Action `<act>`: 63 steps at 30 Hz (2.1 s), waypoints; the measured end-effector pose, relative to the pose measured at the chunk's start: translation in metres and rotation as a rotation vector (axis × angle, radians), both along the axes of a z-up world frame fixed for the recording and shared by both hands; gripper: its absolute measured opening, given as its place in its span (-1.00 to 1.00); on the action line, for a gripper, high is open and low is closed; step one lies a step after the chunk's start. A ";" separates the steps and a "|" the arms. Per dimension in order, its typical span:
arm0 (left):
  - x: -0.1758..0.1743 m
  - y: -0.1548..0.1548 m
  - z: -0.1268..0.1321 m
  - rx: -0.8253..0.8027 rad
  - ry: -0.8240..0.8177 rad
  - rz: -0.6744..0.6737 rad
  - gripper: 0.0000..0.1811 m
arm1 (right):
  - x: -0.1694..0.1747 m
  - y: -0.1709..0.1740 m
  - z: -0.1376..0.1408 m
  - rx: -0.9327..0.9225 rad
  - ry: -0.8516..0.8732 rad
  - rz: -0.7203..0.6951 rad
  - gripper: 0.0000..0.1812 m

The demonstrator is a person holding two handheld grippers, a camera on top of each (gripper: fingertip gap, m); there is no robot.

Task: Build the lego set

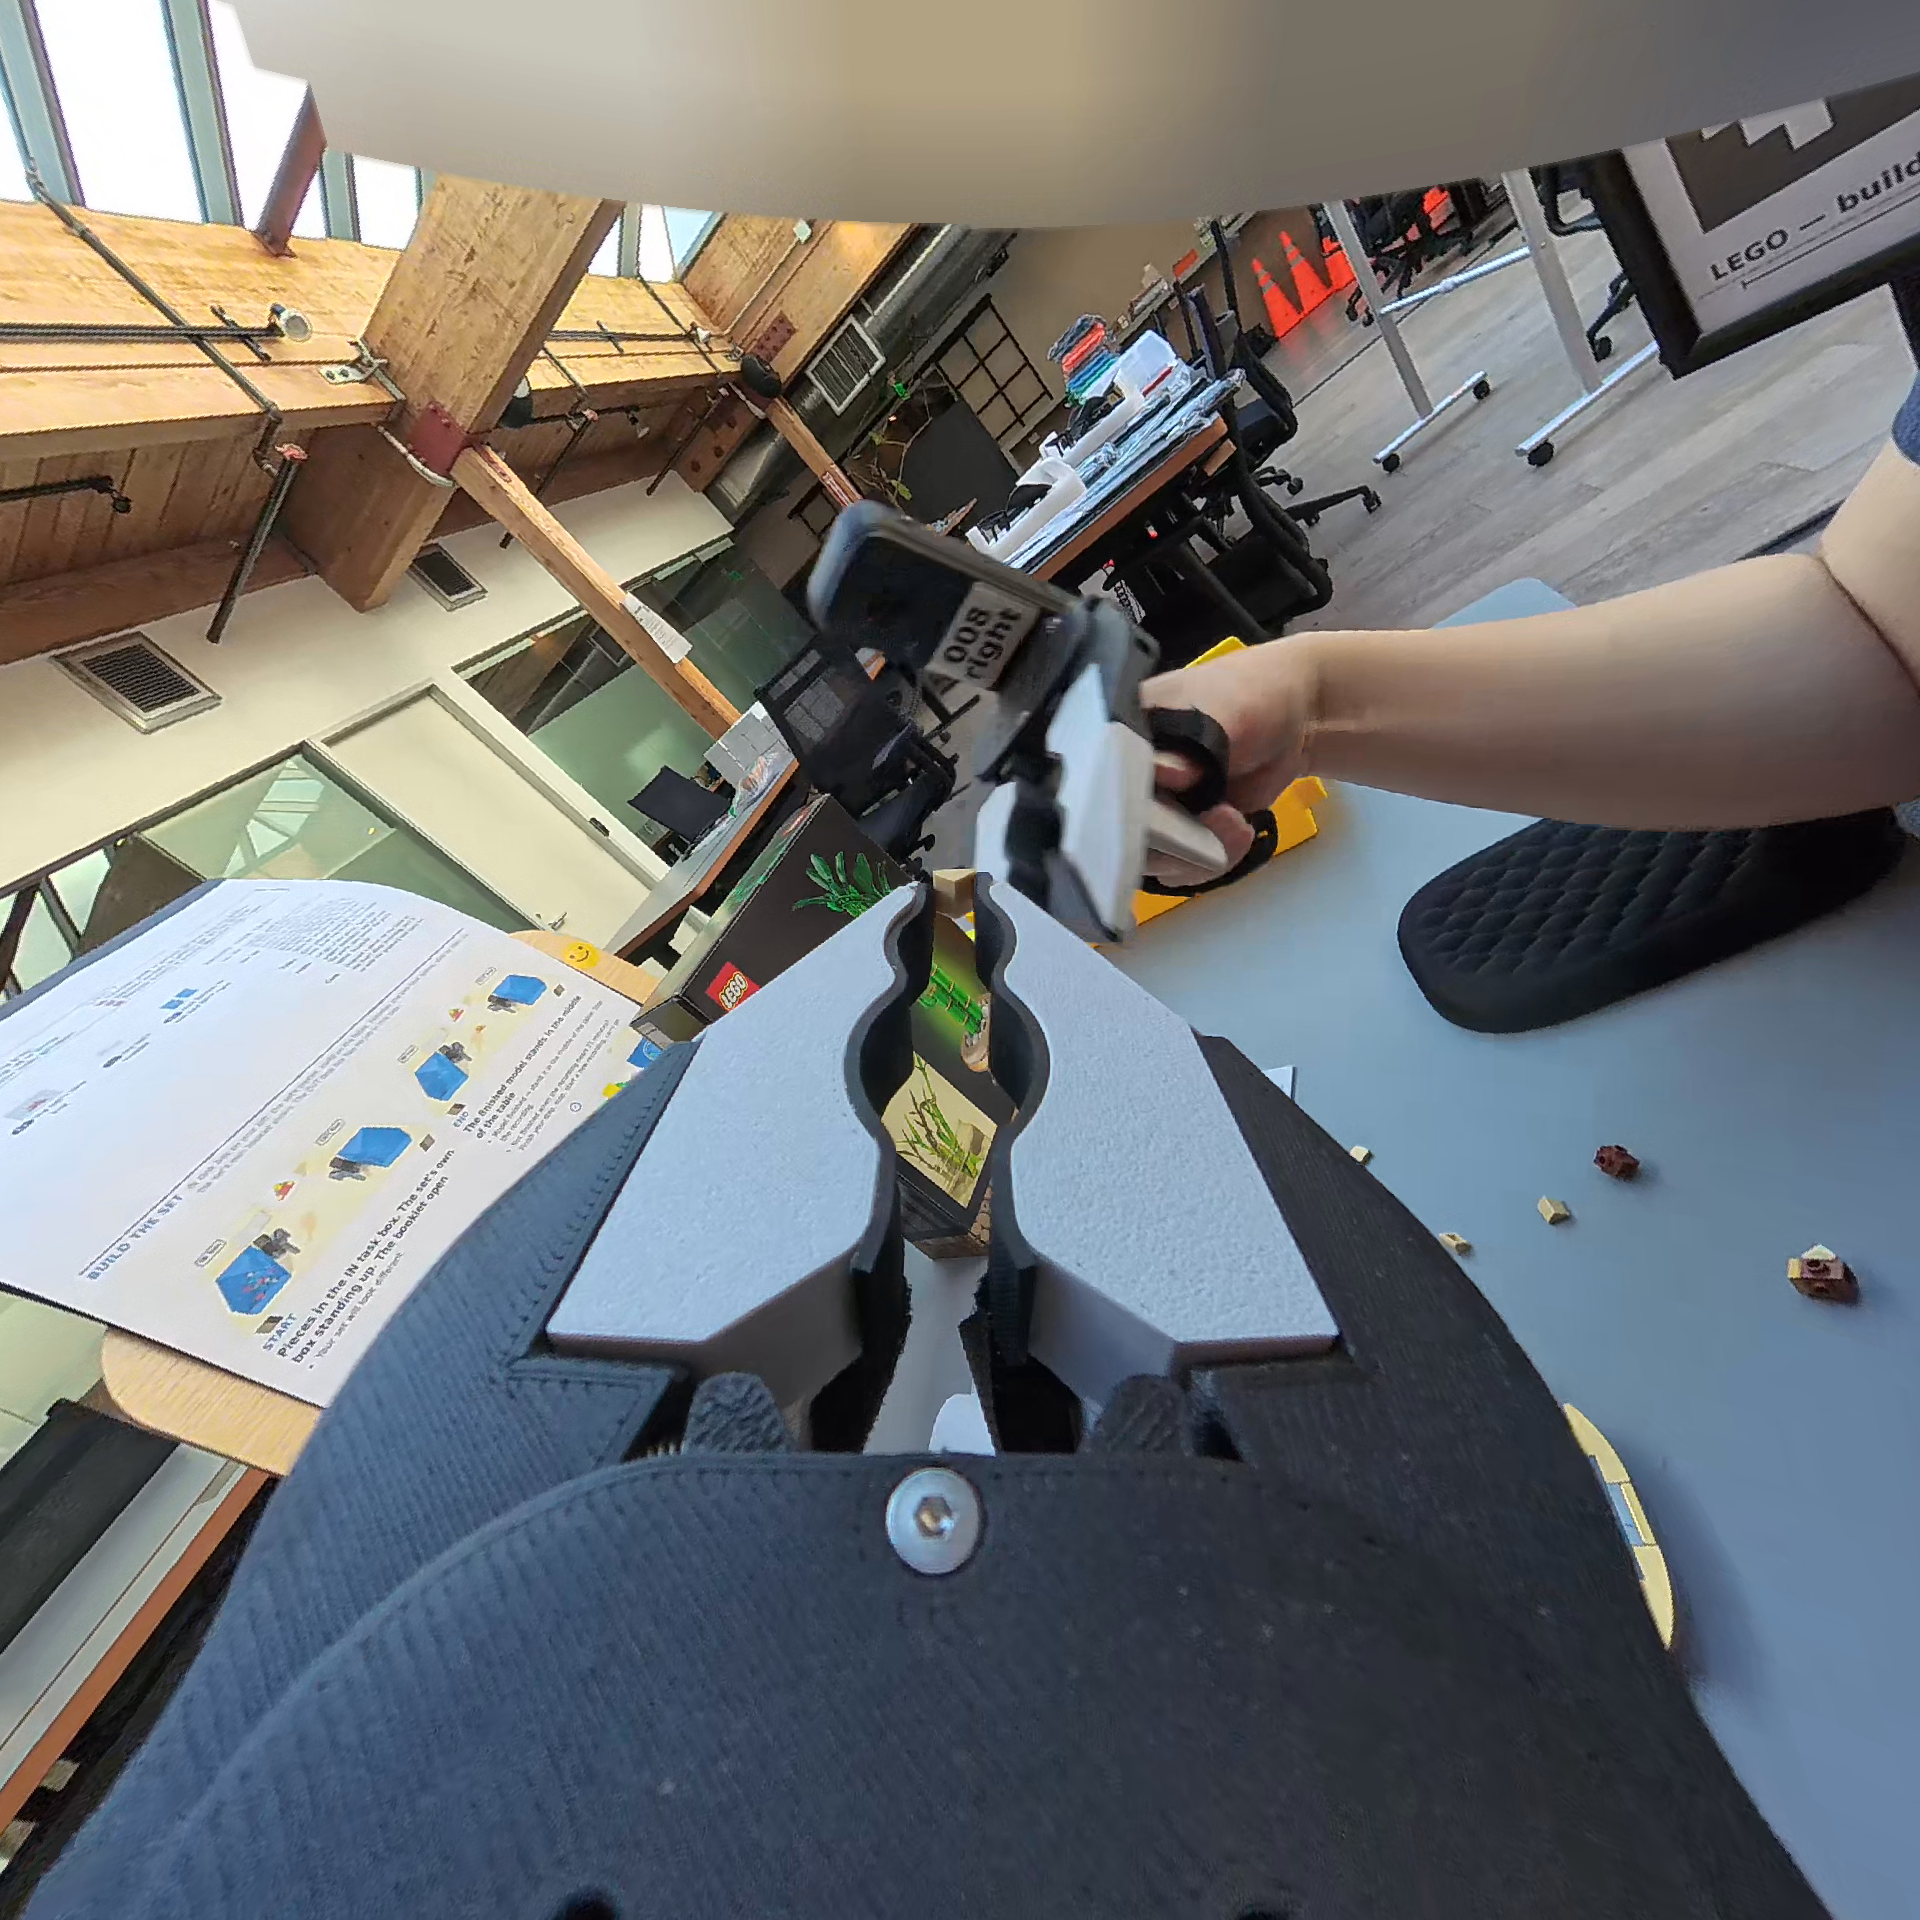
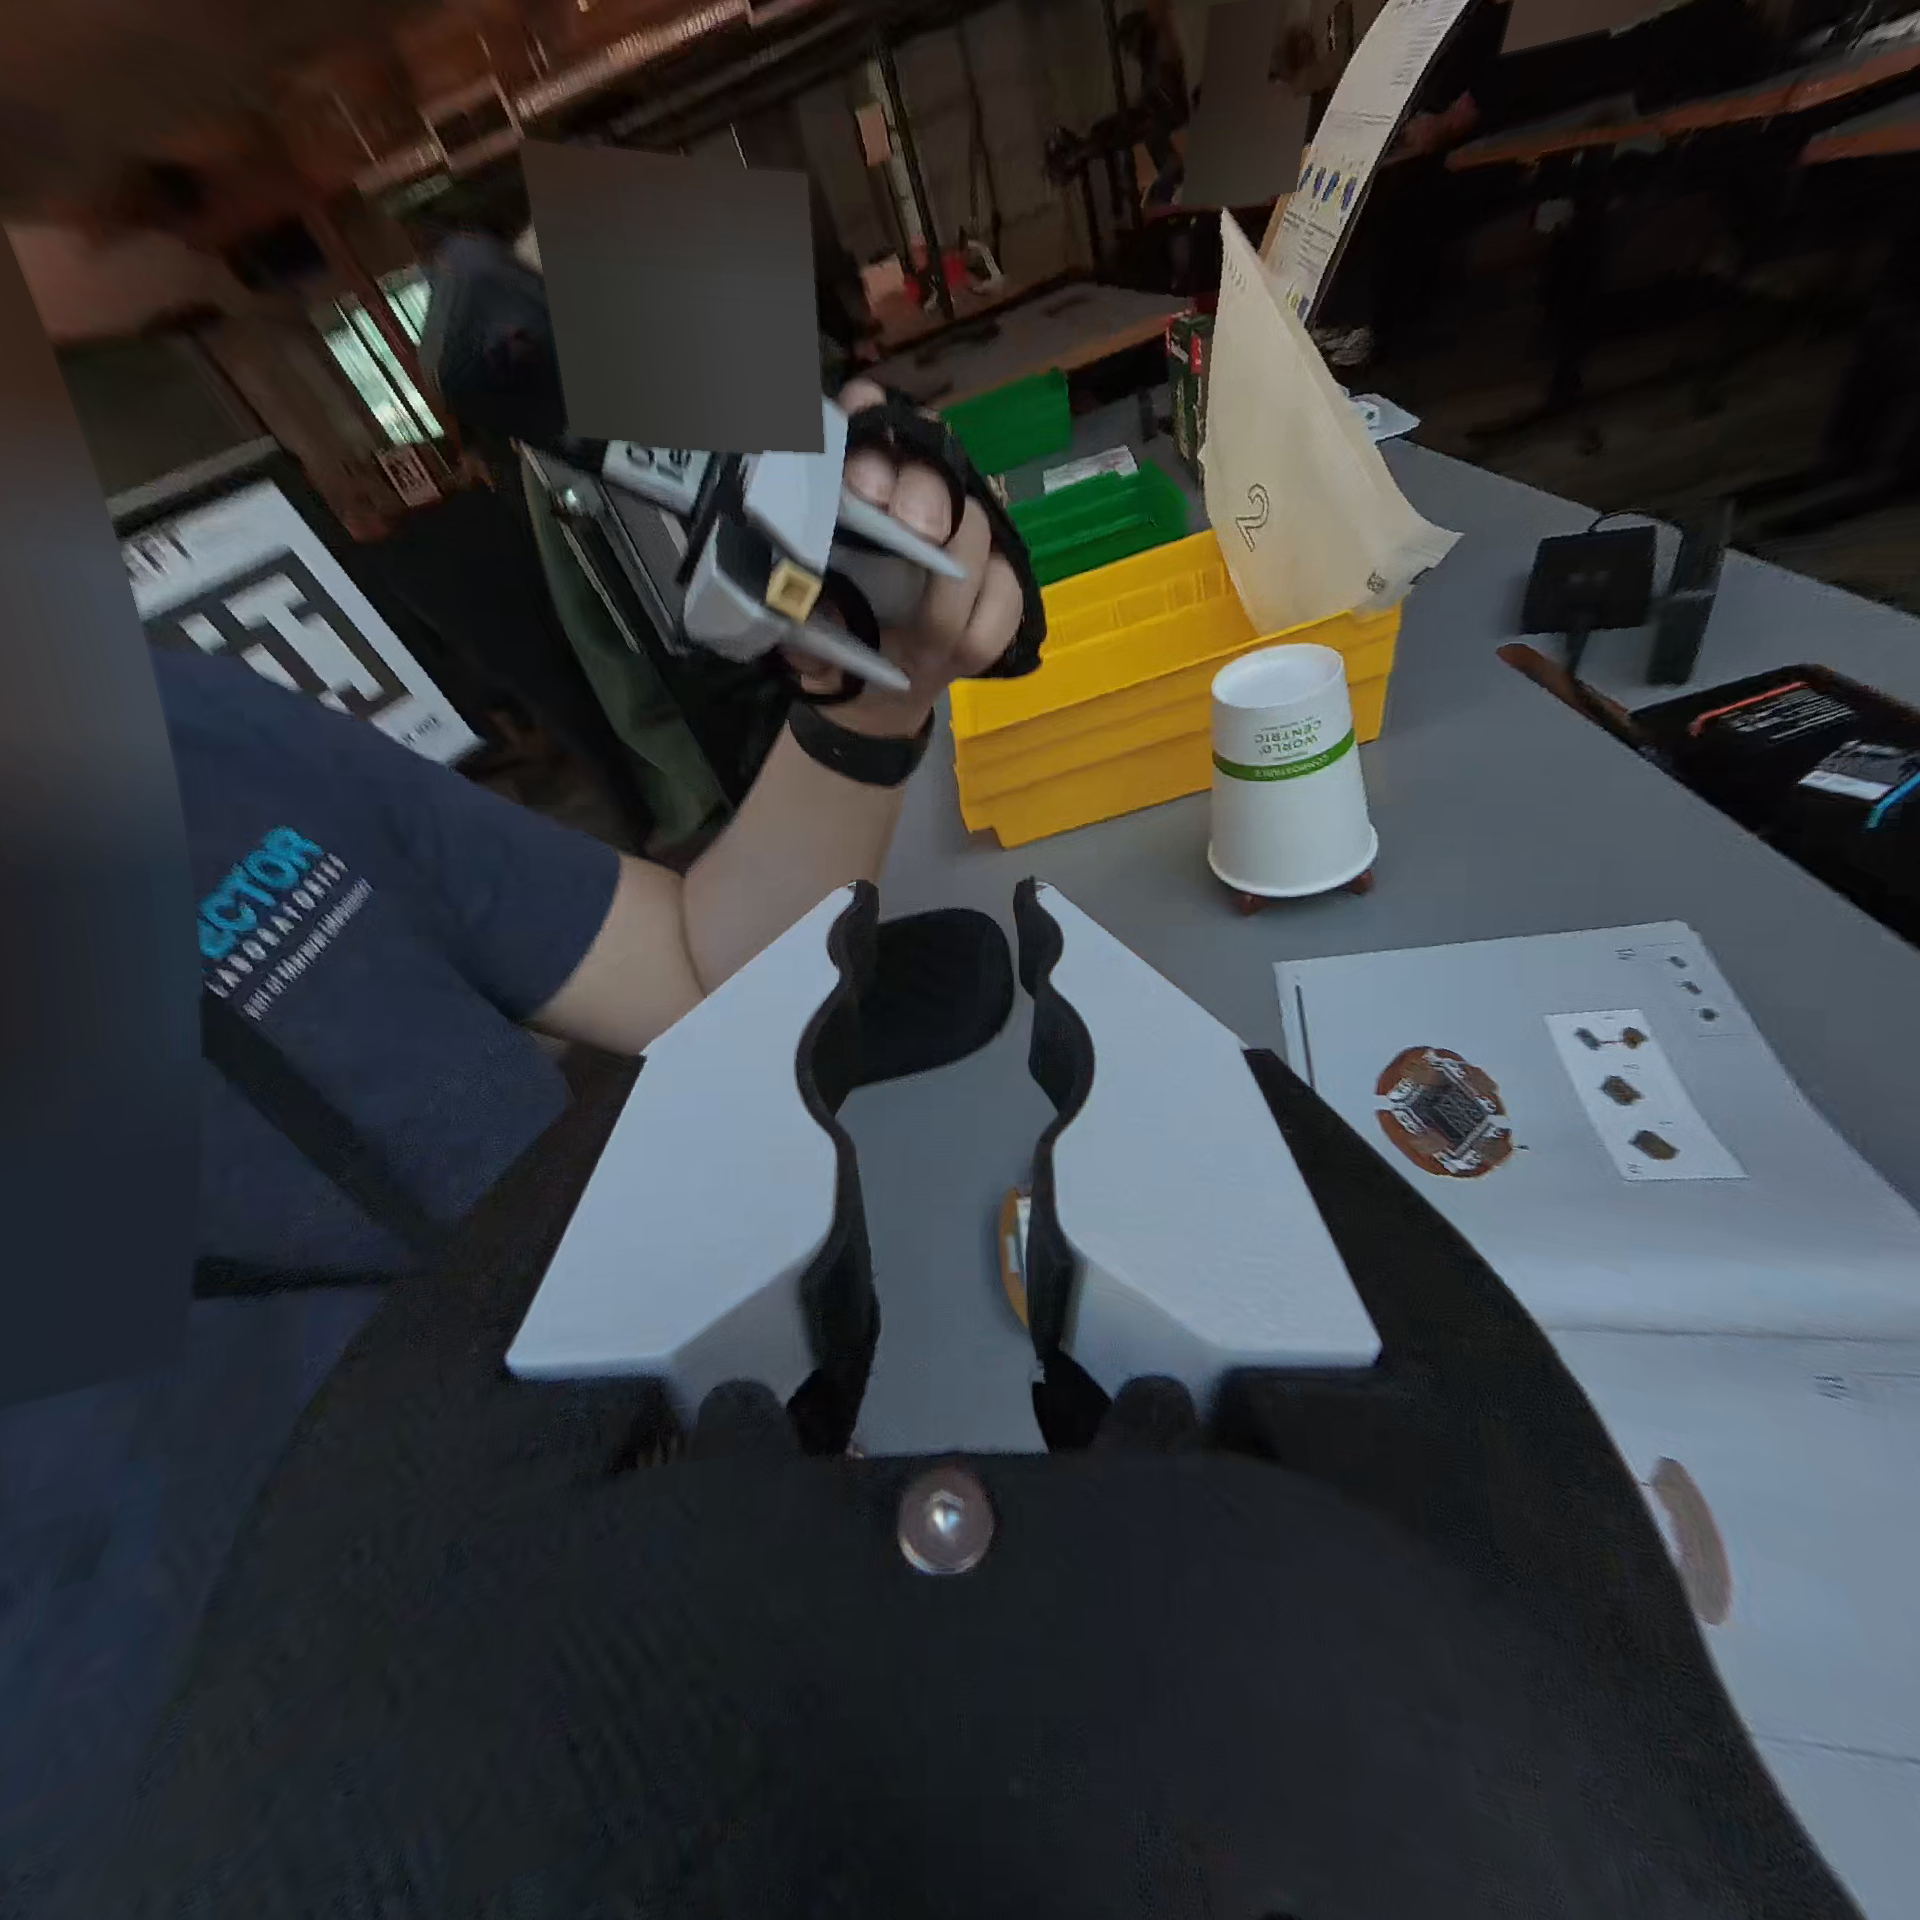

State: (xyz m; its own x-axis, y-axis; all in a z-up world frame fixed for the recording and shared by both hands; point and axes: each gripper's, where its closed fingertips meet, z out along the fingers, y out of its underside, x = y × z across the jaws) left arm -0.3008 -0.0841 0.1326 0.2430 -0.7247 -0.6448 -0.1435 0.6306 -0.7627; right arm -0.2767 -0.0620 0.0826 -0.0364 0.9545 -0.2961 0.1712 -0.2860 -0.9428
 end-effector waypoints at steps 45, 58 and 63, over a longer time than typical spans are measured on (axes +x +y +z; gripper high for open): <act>0.003 -0.010 -0.007 -0.045 0.047 -0.075 -0.94 | 0.033 -0.082 -0.176 0.271 -0.486 -0.158 -0.86; 0.023 -0.020 -0.011 -0.113 0.039 -0.170 -0.95 | 0.012 -0.040 0.040 0.730 -0.253 -0.049 -0.86; 0.026 -0.022 -0.009 -0.138 0.005 -0.213 -0.94 | 0.011 -0.027 0.029 0.749 -0.324 -0.084 -0.86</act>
